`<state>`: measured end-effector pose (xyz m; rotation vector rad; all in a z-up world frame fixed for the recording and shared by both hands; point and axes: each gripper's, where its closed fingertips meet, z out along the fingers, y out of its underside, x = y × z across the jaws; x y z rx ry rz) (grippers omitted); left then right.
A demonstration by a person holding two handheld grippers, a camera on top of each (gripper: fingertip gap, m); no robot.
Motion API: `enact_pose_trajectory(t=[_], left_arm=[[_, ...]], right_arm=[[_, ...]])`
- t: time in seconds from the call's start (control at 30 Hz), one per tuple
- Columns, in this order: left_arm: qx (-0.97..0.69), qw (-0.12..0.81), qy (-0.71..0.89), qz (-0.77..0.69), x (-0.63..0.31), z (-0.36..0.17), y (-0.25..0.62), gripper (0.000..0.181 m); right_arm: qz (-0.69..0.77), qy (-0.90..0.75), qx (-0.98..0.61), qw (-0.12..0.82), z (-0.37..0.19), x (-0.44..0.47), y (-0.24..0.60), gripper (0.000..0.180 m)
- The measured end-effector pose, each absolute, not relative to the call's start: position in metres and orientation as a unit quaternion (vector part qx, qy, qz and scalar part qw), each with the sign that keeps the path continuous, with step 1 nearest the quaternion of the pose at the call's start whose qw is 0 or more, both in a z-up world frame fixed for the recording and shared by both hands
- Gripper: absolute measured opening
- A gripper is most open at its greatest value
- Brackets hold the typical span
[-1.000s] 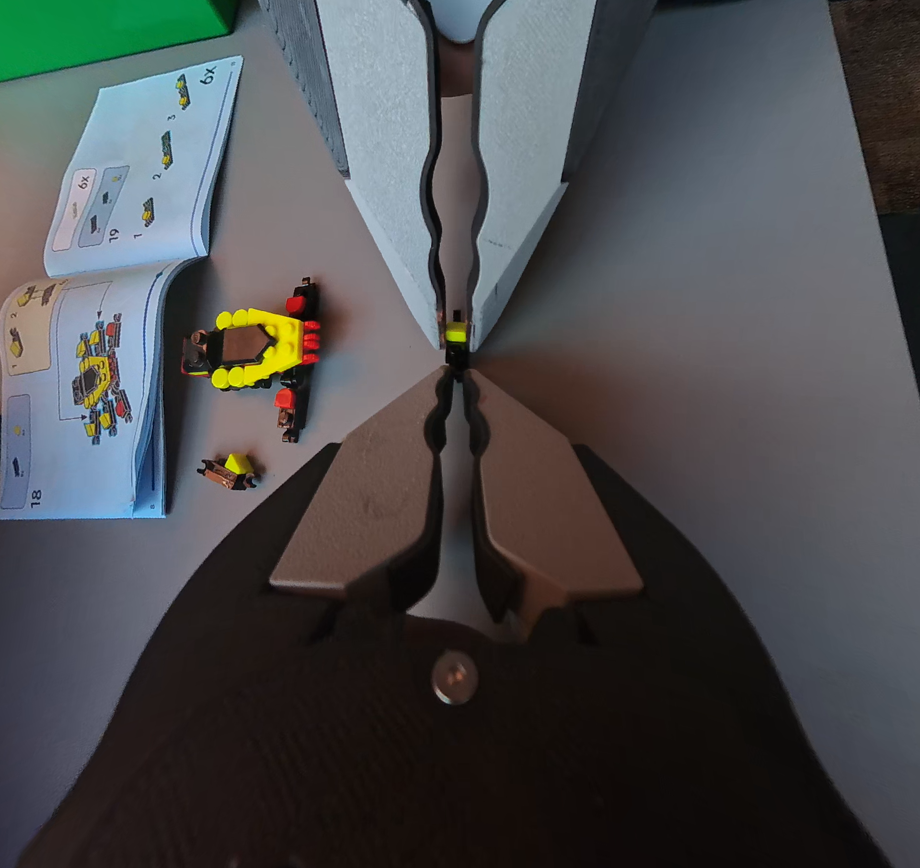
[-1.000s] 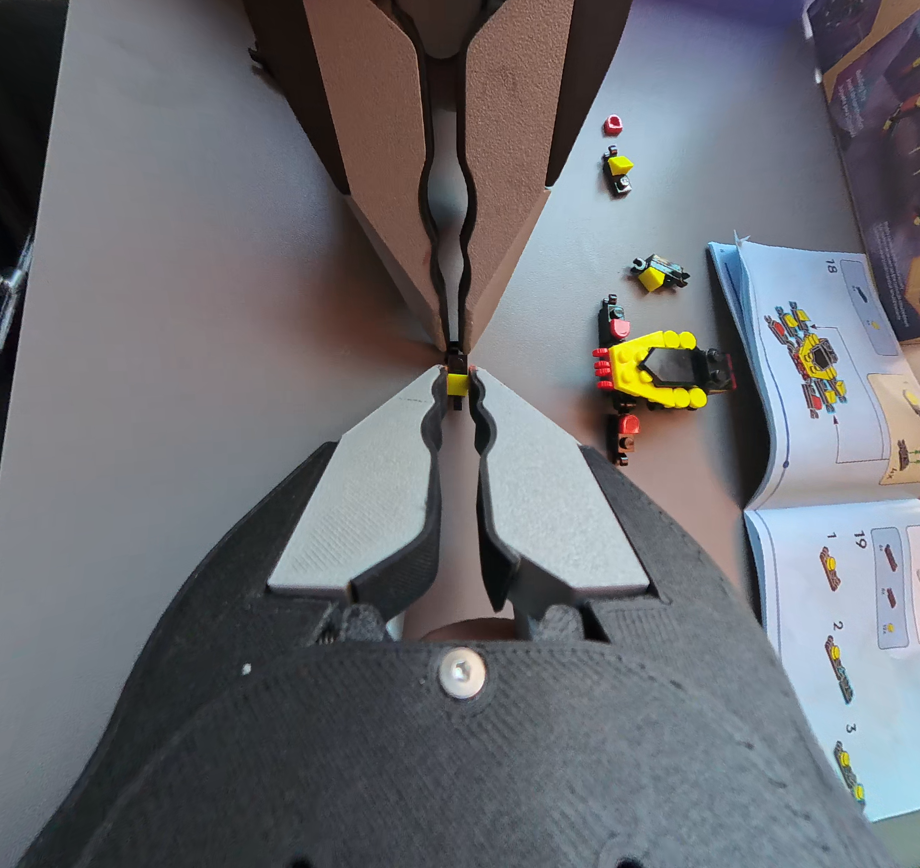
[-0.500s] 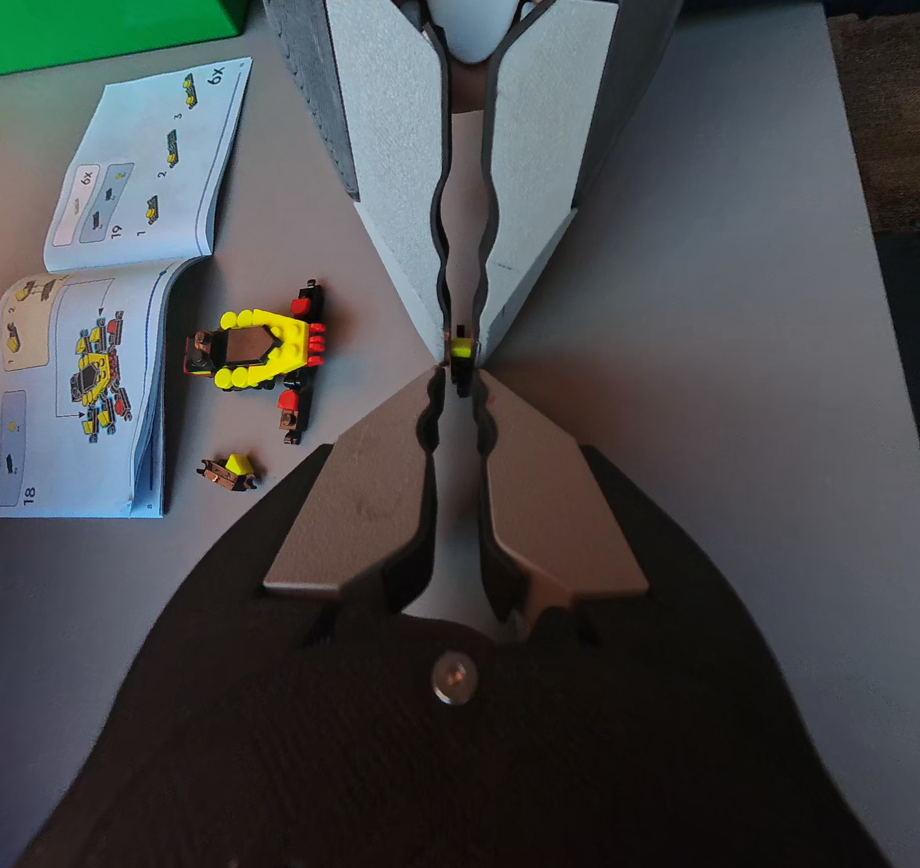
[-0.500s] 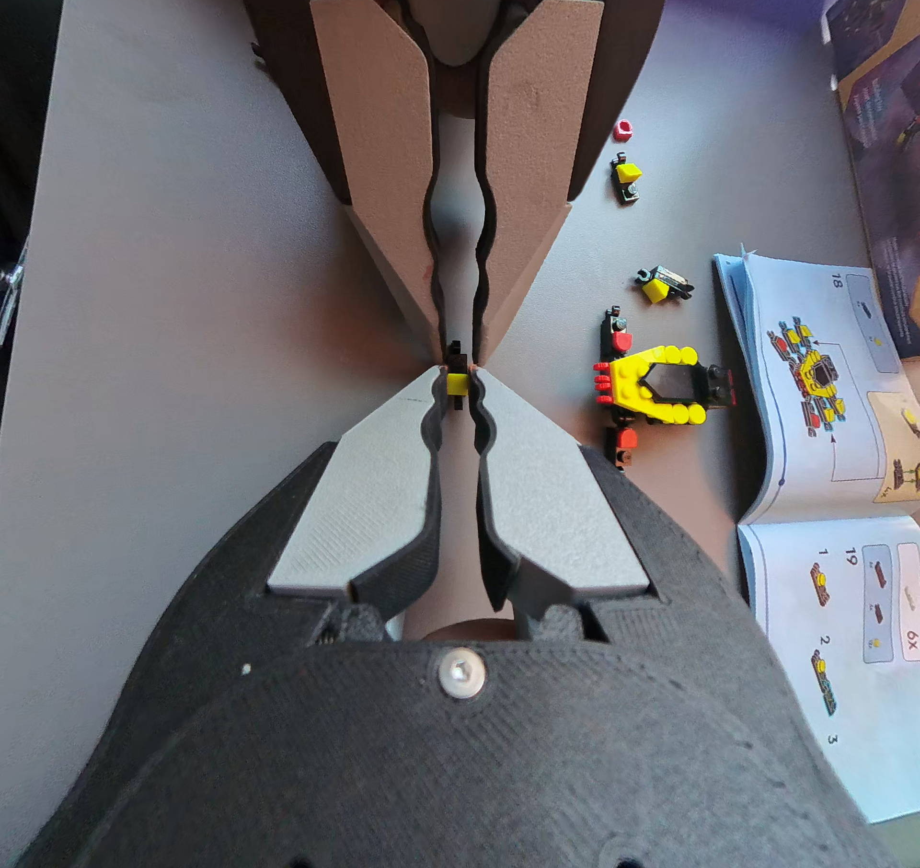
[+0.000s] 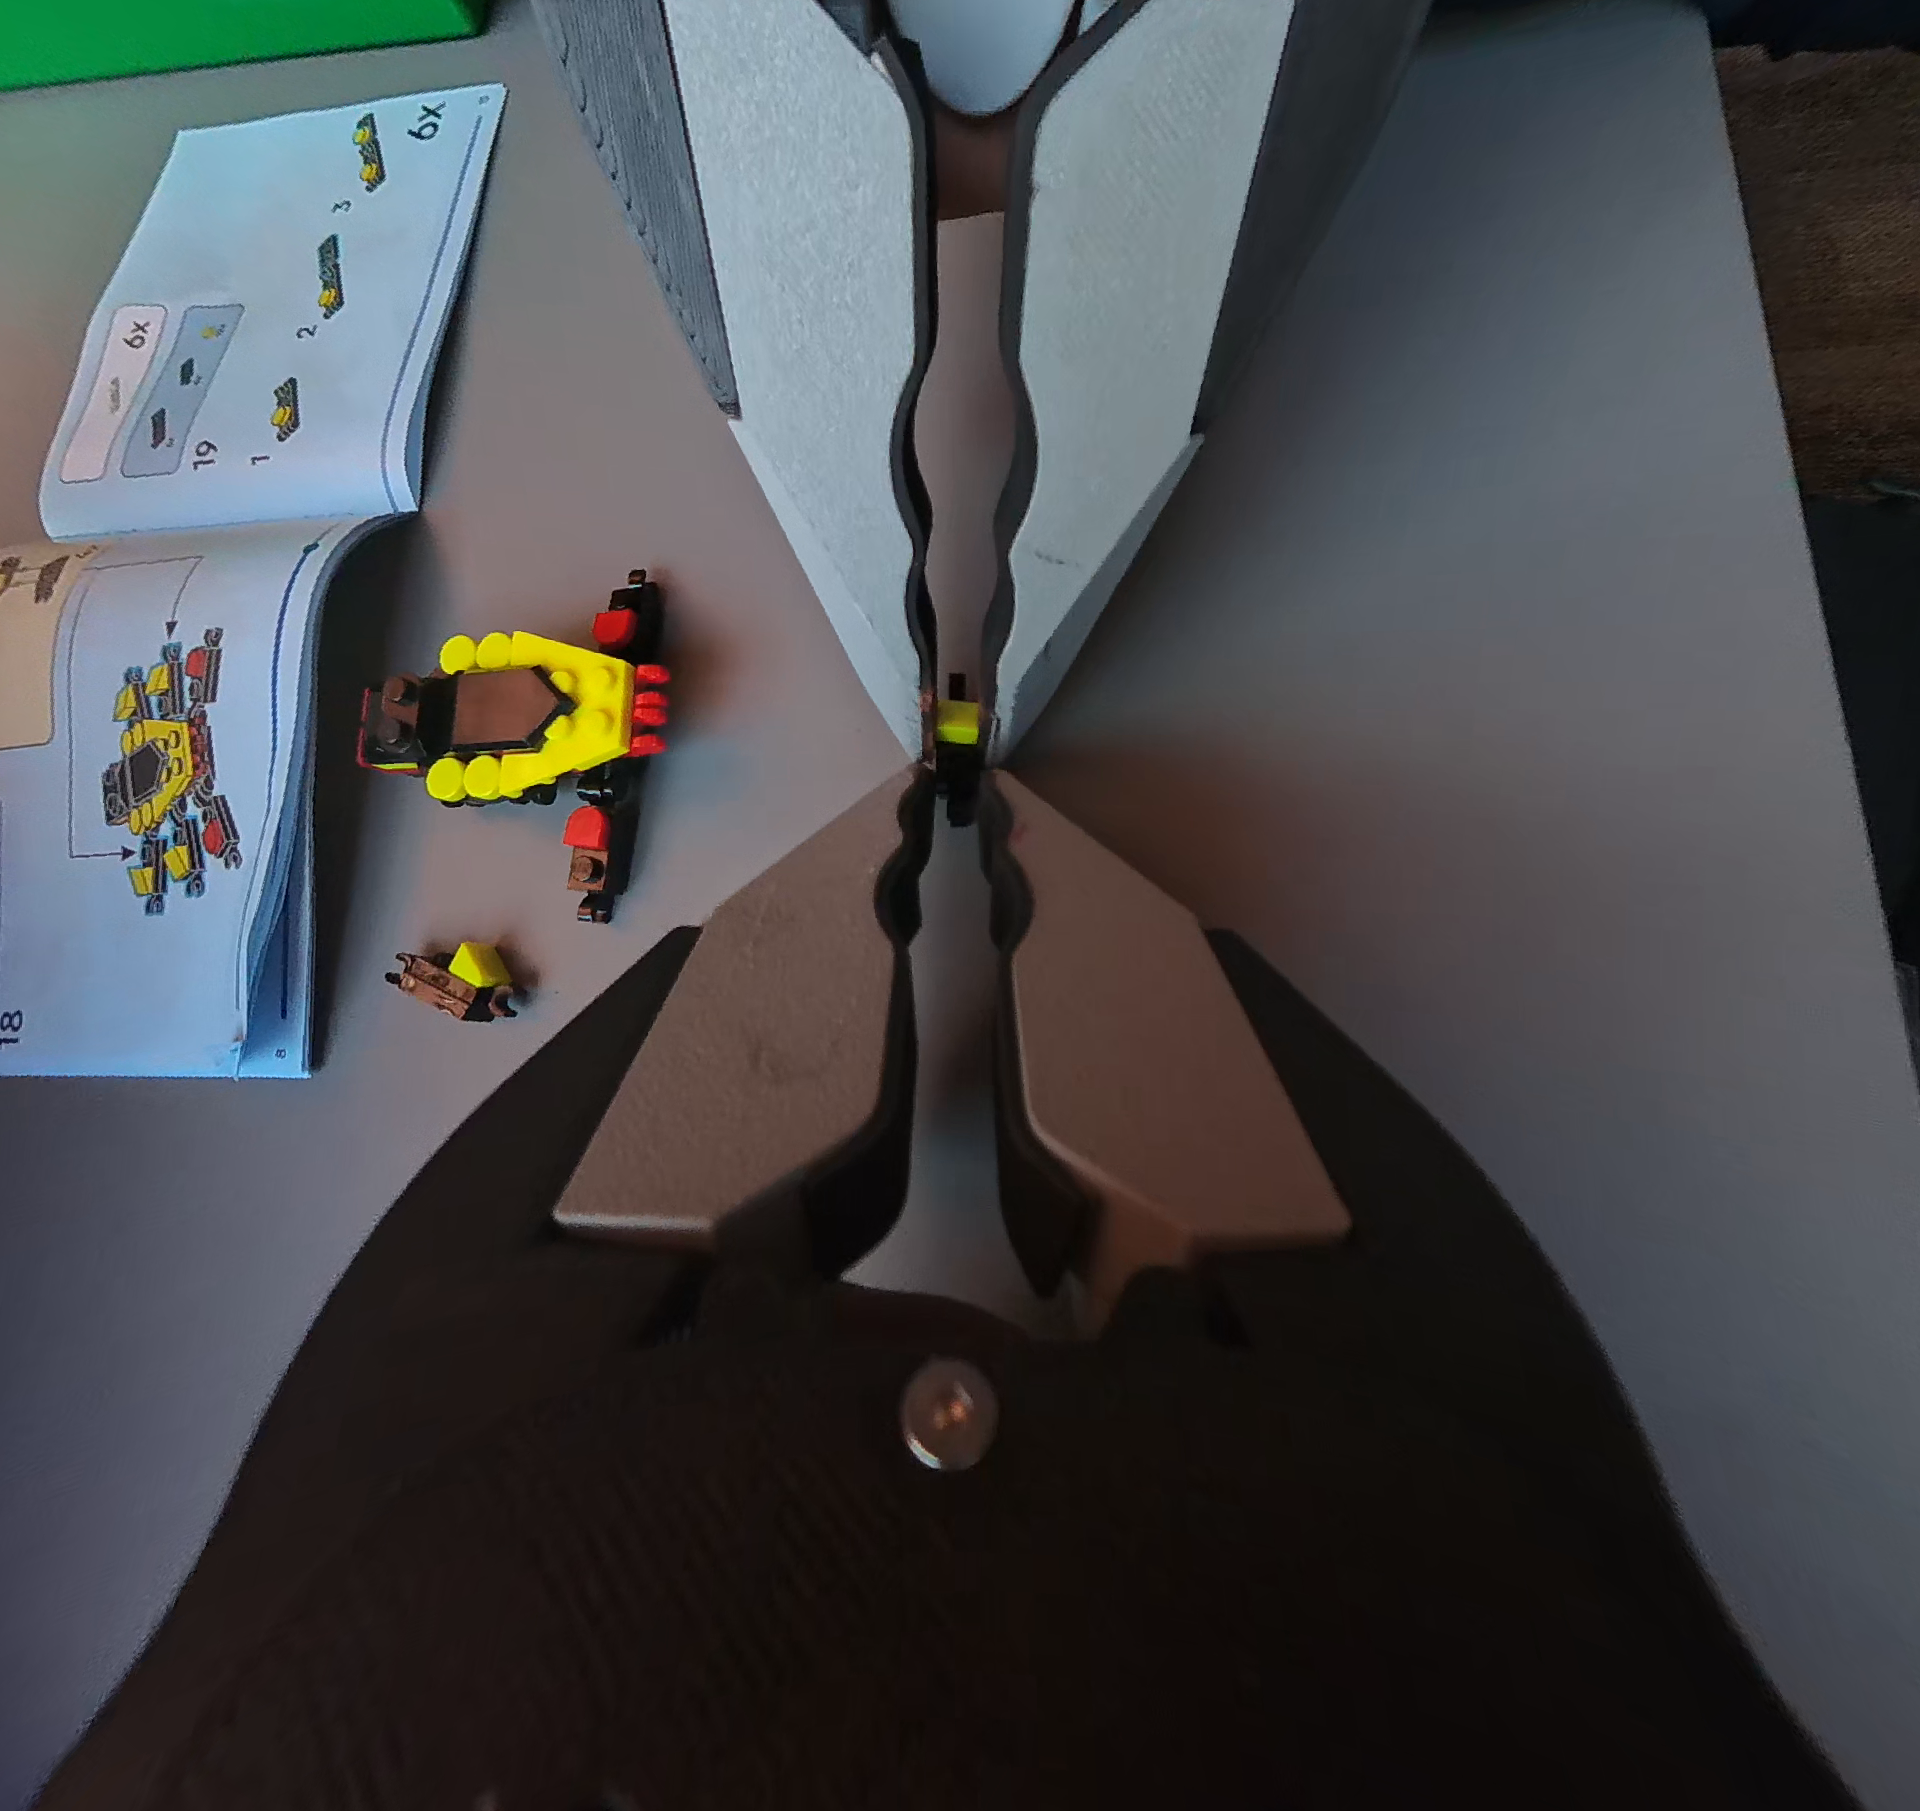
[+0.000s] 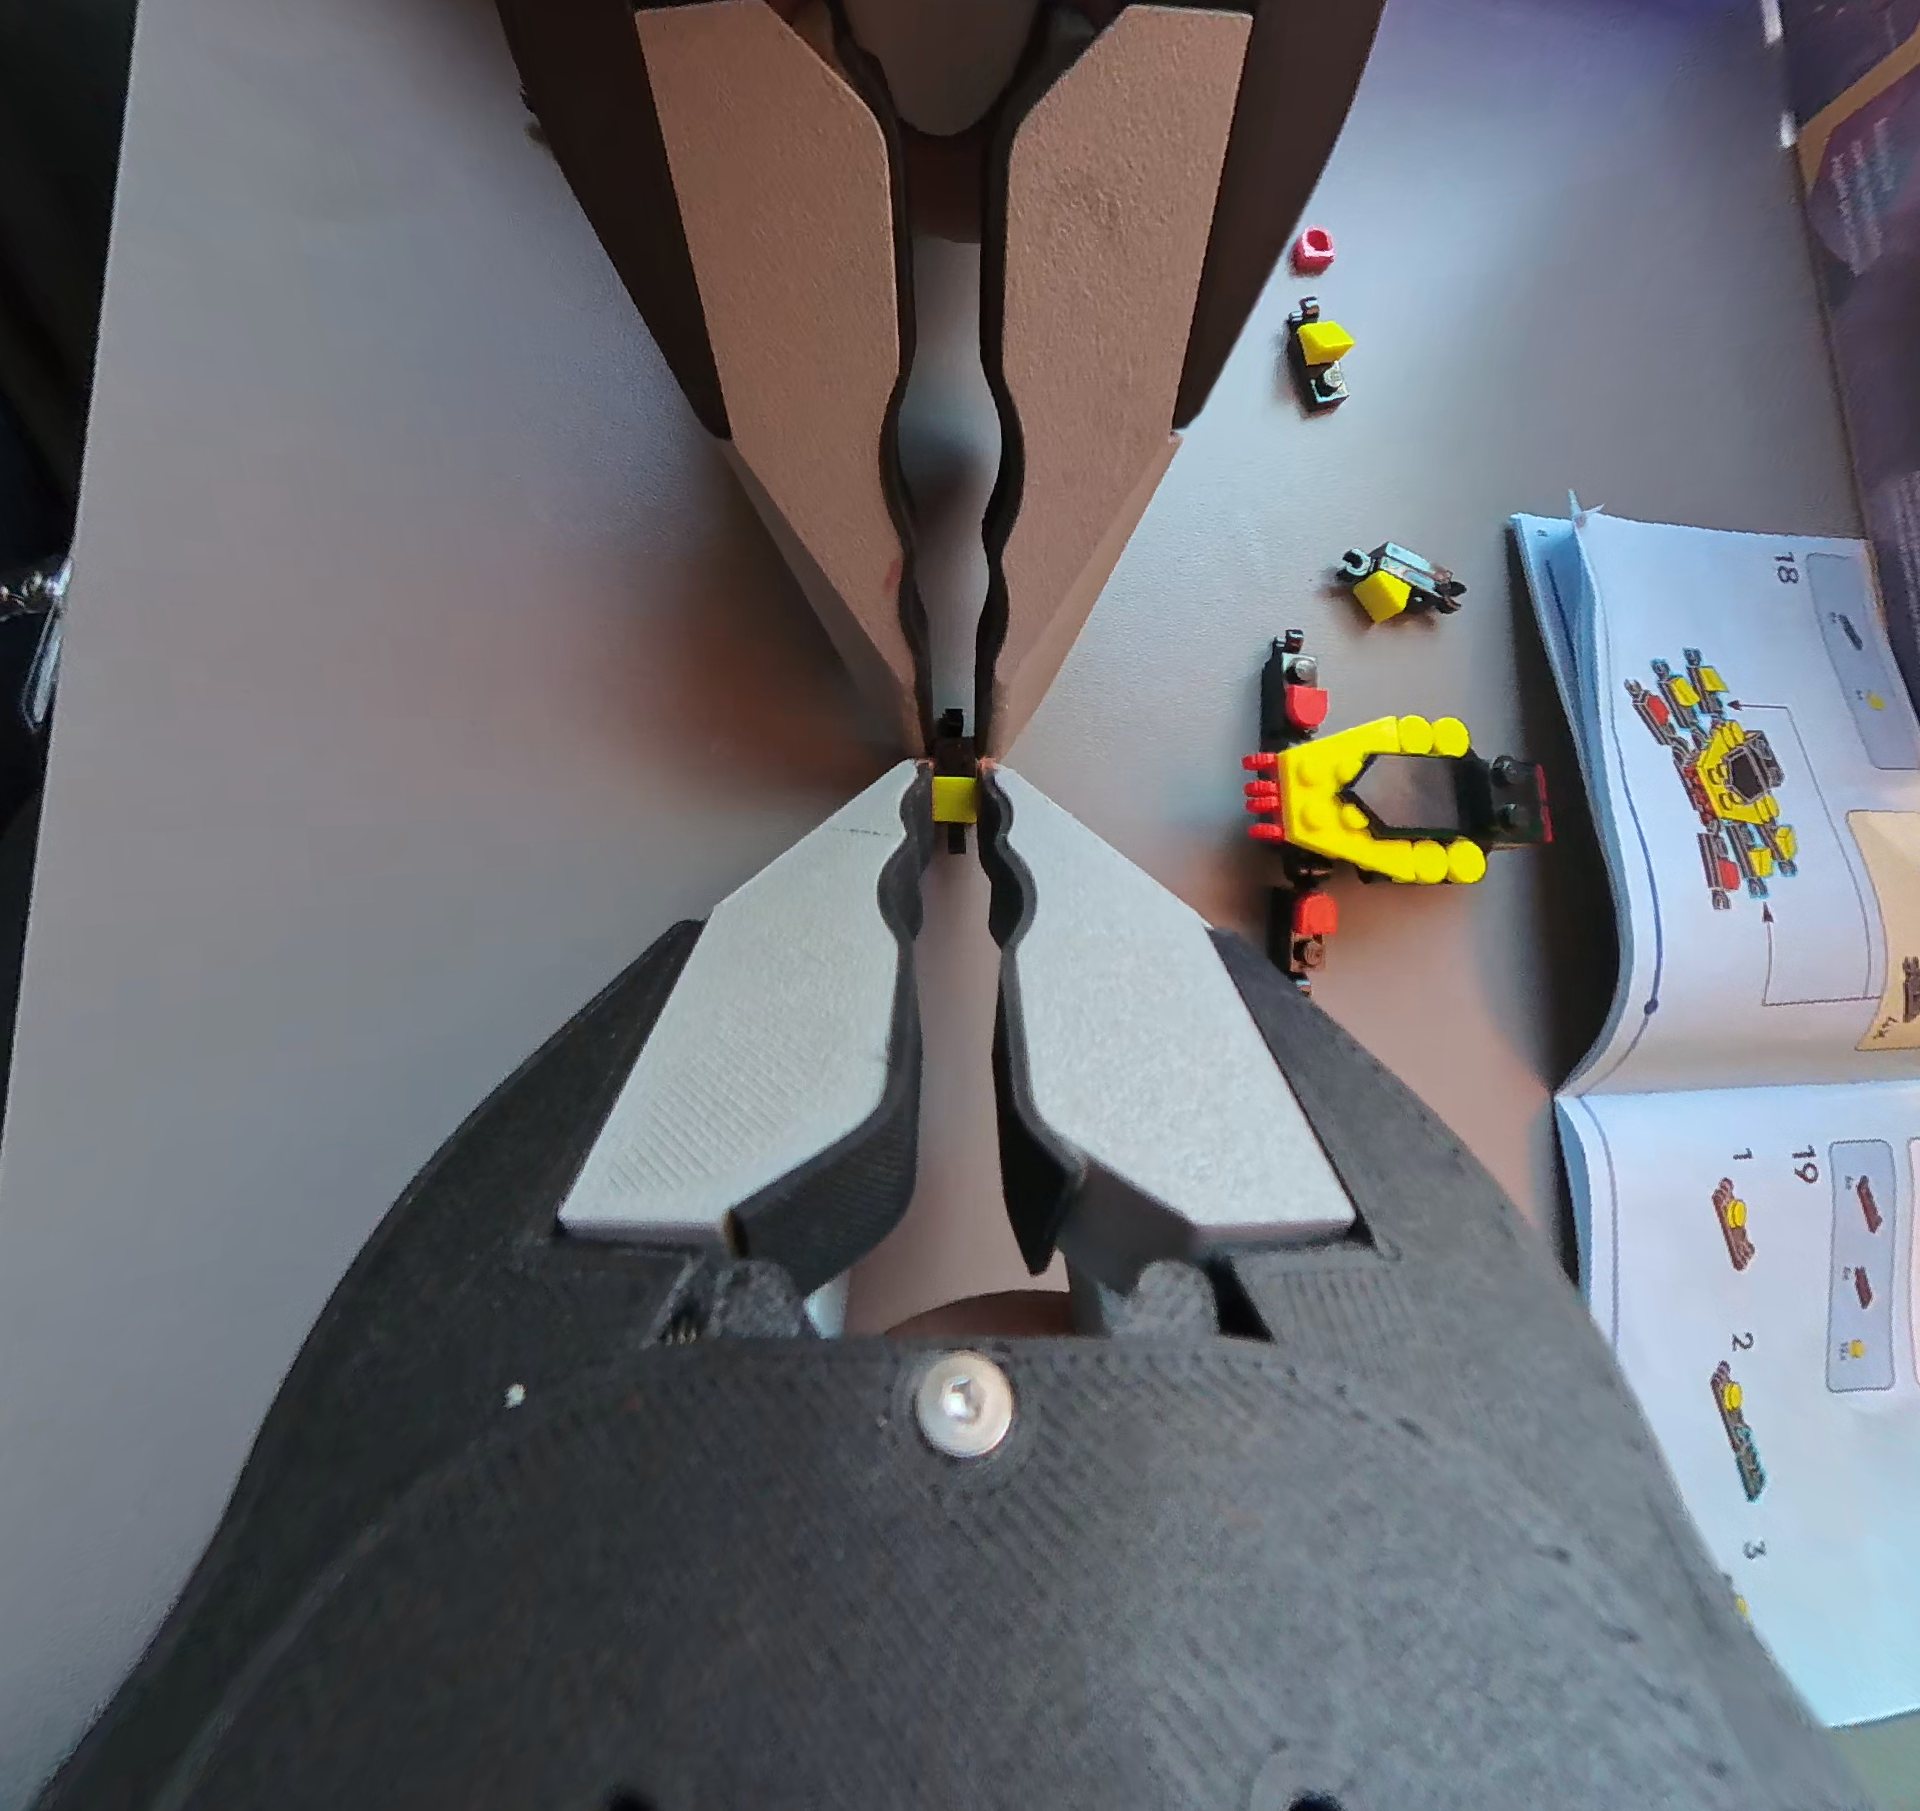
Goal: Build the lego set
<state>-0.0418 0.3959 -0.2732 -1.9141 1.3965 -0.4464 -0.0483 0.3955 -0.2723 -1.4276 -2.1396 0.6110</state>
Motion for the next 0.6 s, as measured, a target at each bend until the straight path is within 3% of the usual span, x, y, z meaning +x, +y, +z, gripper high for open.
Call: enact_pose_trajectory(t=[0.03, 0.6], left_arm=[[-0.743, 0.355, 0.539, -0.177, -0.0421, -0.2732, 0.3959, 0.005], [-0.746, 0.355, 0.531, -0.189, -0.0428, -0.2711, 0.3954, 0.005]], right_arm=[[0.223, -0.786, -0.523, 0.244, -0.2723, -0.0485, 0.3954, 0.006], [0.227, -0.784, -0.523, 0.245, -0.2726, -0.0491, 0.3951, 0.007]])
